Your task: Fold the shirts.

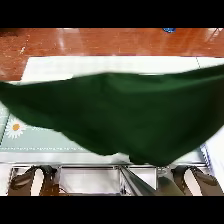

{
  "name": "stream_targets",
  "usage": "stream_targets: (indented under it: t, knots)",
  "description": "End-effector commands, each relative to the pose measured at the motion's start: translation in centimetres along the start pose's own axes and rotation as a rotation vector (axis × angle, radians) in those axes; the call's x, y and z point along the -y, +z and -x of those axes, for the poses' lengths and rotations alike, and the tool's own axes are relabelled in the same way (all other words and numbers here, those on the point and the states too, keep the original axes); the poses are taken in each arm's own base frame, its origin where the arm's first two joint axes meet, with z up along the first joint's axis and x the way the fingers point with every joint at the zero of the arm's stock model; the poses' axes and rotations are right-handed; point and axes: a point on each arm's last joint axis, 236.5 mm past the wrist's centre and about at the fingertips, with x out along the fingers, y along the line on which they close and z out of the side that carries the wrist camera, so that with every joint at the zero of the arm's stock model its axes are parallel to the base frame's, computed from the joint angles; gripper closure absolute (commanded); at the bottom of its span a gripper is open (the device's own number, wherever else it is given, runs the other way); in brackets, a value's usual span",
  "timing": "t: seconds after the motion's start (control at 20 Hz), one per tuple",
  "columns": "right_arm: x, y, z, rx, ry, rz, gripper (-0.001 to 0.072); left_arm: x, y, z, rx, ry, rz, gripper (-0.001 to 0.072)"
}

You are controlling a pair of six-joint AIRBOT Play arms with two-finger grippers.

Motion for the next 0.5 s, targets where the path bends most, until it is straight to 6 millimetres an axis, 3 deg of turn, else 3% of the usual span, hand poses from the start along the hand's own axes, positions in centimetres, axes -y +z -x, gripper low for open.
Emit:
stream_targets:
  t: [0.0,0.15,0.3,0.45]
  knots:
    - [4.4,-5.7,-9.3,-0.21,-0.037,-0.07,0.0693,-0.7,-9.2,-8.3,-0.282,-0.157,0.168,0.0682]
    - [6.9,-6.4,-17.4,-0.304,-0.015,-0.13,0.0692,-2.3,-13.6,-14.6,-0.423,-0.15,0.229,0.0682]
    - [7.4,-5.5,-24.8,-0.36,0.087,-0.222,0.0692,-3.8,-14.6,-20.7,-0.472,-0.095,0.256,0.0682]
    - [7.0,-5.3,-30.5,-0.413,0.191,-0.331,0.0692,-3.8,-15.5,-25.2,-0.568,-0.085,0.261,0.0682]
